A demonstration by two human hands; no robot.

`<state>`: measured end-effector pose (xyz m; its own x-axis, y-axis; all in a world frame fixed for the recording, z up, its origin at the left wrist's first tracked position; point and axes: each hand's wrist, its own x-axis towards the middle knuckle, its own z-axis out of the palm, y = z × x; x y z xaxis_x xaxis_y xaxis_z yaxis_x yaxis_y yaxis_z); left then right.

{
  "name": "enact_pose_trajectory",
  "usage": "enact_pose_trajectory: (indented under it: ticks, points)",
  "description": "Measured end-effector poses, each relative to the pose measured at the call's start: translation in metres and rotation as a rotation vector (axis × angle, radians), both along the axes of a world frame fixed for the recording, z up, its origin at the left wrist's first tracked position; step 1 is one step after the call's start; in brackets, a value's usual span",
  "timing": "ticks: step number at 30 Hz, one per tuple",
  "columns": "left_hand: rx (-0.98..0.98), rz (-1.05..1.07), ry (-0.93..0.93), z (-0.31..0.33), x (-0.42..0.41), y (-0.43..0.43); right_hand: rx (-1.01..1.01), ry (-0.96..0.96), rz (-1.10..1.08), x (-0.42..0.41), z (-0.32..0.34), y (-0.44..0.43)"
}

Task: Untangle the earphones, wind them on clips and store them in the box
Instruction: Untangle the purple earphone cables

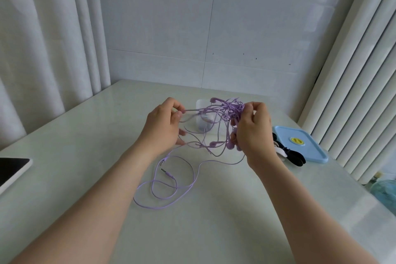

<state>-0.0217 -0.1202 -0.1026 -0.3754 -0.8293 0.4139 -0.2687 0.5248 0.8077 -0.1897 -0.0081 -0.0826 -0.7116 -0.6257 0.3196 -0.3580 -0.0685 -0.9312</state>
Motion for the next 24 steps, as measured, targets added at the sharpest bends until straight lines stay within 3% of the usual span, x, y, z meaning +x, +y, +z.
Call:
enact_pose_trajectory:
  ticks: [3,8,13,19,24]
  points:
    - [0.184,-0.025,0.076,0.004,0.0,0.006,-0.035,-0.091,0.02,-0.001,0.003,0.002]
    - [0.047,0.022,0.025,0.007,-0.004,0.008,-0.03,-0.093,0.199,0.0,0.003,0.002]
    - [0.055,-0.15,0.261,0.016,-0.01,0.022,0.073,0.022,0.174,0.005,-0.003,-0.004]
    - [0.346,-0.362,0.087,0.012,-0.013,0.014,0.106,-0.196,0.235,0.01,0.004,0.003]
    - [0.198,-0.363,0.084,0.013,-0.011,0.025,0.215,-0.219,0.267,-0.001,0.0,0.0]
